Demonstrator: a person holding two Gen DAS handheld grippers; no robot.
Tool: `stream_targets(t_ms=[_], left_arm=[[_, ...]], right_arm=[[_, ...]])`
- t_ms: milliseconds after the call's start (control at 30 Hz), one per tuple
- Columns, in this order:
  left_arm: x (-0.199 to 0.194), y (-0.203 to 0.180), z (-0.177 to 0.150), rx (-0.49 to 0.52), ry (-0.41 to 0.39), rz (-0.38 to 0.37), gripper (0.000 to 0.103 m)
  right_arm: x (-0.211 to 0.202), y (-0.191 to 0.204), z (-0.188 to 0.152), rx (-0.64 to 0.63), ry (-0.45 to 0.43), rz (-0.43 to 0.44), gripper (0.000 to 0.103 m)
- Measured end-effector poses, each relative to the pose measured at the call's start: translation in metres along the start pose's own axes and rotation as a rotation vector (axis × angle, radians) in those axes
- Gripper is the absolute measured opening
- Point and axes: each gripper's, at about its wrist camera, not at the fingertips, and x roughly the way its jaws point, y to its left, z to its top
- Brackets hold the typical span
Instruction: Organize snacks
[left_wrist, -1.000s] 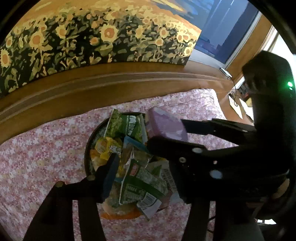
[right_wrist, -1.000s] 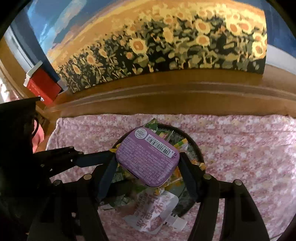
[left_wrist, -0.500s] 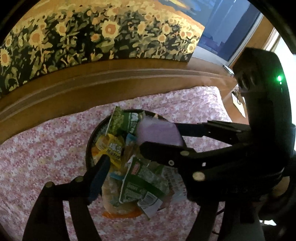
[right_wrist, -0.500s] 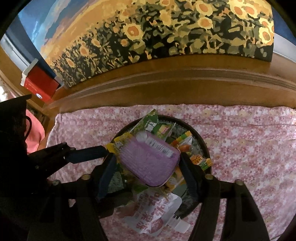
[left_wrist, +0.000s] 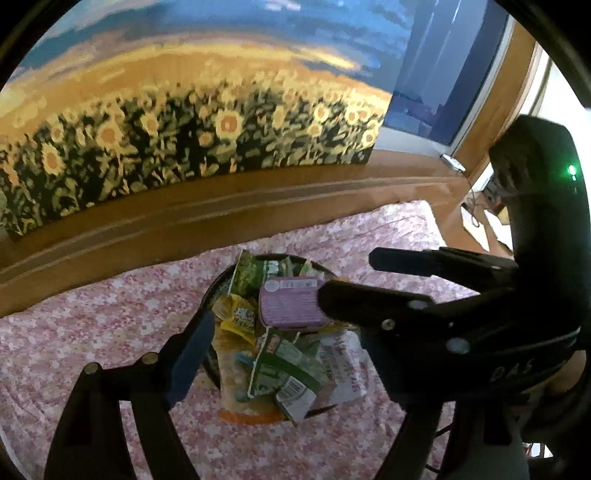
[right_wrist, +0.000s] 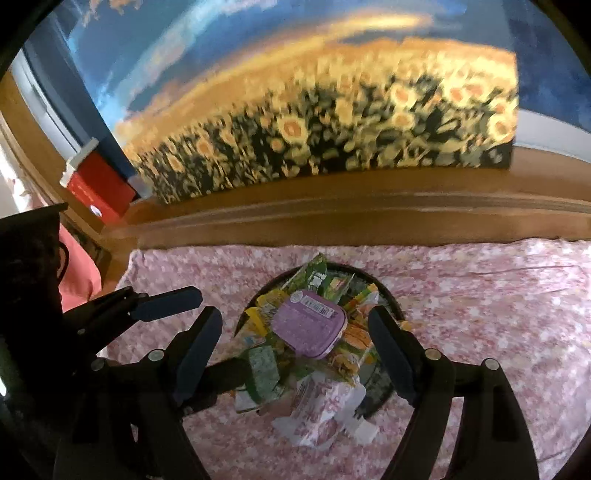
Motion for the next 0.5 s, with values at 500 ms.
stream_targets(t_ms=[500], left_arm=[[-0.052,-0.017,-0.038,0.022,-0.083,0.036,0.099]], right_arm=[[-0.070,-0.012,-0.074,0.127,-0.087,-0.094,0.085]])
